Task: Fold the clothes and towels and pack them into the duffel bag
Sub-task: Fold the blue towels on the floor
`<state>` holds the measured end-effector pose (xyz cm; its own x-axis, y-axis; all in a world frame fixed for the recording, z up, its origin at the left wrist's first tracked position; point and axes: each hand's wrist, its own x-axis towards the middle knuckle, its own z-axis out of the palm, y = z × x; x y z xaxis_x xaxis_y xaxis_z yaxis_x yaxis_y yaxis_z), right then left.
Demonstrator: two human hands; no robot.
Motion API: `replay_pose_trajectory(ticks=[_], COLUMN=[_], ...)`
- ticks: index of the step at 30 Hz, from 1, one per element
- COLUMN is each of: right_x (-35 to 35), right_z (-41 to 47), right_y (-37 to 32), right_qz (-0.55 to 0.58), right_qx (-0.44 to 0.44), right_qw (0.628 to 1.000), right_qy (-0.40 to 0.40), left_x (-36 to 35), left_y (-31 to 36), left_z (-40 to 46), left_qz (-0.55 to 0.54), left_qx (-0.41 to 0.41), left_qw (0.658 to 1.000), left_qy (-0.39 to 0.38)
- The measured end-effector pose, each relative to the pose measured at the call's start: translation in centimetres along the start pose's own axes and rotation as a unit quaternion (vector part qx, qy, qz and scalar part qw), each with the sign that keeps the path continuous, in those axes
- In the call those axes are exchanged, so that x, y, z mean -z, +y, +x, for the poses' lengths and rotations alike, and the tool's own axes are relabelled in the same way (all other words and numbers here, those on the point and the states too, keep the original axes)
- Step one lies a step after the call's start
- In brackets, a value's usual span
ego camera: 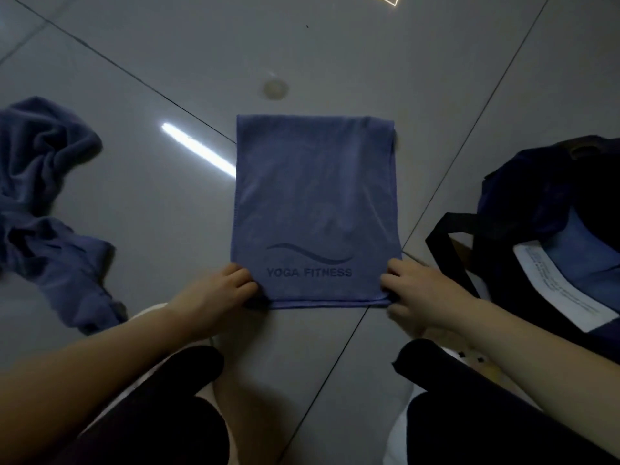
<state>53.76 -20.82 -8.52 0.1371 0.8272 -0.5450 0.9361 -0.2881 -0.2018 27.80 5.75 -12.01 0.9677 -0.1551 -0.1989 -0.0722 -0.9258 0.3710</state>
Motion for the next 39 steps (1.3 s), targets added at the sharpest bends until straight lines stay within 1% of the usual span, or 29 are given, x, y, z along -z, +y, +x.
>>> replay_pose_trajectory(ticks=[3,8,12,16,19,21,22,23,25,27,28,29,30,32,34,36,37,38,39], right_x=[-0.4,-1.4,-0.7,0.8,2.9,4.6,5.5,6.5,8.5,10.1,10.6,10.7,10.4,8.8,6.2,4.0,3.1,2.7,2.5], right_z=[0.1,0.4,1.3,3.1,4.6,5.1,5.2,5.2,4.5,3.5,3.0,2.5,2.1,2.0,2.5,3.0,3.2,3.3,3.3], right_y=[0.2,1.0,1.1,2.4,4.0,4.7,4.8,4.9,4.8,4.5,4.5,4.4,4.2,3.8,3.8,3.9,3.9,3.8,3.8], right_qz=[-0.018,0.022,0.048,0.091,0.113,0.136,0.149,0.161,0.169,0.161,0.158,0.158,0.156,0.145,0.123,0.09,0.074,0.064,0.059], right_qx=[0.018,0.012,-0.035,-0.072,-0.121,-0.142,-0.152,-0.161,-0.169,-0.155,-0.144,-0.136,-0.133,-0.129,-0.123,-0.113,-0.107,-0.102,-0.099], right_qw=[1.0,0.998,0.996,0.99,0.984,0.979,0.975,0.969,0.947,0.916,0.904,0.899,0.901,0.926,0.96,0.982,0.986,0.987,0.987], right_qy=[0.016,0.056,0.063,0.083,0.062,0.043,0.06,0.099,0.216,0.333,0.37,0.386,0.383,0.324,0.221,0.122,0.102,0.102,0.11], left_x=[-0.2,-0.1,0.3,1.6,3.6,5.3,6.3,7.2,9.1,10.8,11.2,11.3,10.9,8.9,6.2,4.3,3.7,3.6,3.6], left_y=[-0.4,-0.8,-1.4,-3.1,-4.8,-5.5,-5.5,-5.3,-4.5,-3.7,-3.3,-3.0,-3.0,-3.1,-3.5,-3.6,-3.8,-3.7,-3.6], left_z=[0.2,0.4,1.5,4.1,6.0,6.9,7.2,7.5,7.7,7.5,7.3,6.9,6.4,5.6,5.2,5.1,5.1,5.2,5.3], left_qz=[-0.001,0.004,0.014,0.035,0.022,0.023,0.025,0.021,0.008,0.017,0.02,0.022,0.024,0.021,0.018,0.03,0.037,0.05,0.059], left_qx=[0.002,0.011,0.01,0.045,0.082,0.095,0.093,0.085,0.079,0.103,0.109,0.107,0.101,0.076,0.065,0.073,0.065,0.059,0.052], left_qw=[1.0,1.0,1.0,0.998,0.996,0.994,0.993,0.992,0.979,0.959,0.953,0.951,0.953,0.966,0.983,0.994,0.996,0.997,0.997], left_qy=[-0.009,0.003,0.014,0.011,0.02,0.039,0.061,0.096,0.187,0.263,0.282,0.29,0.286,0.245,0.168,0.078,0.044,0.023,0.018])
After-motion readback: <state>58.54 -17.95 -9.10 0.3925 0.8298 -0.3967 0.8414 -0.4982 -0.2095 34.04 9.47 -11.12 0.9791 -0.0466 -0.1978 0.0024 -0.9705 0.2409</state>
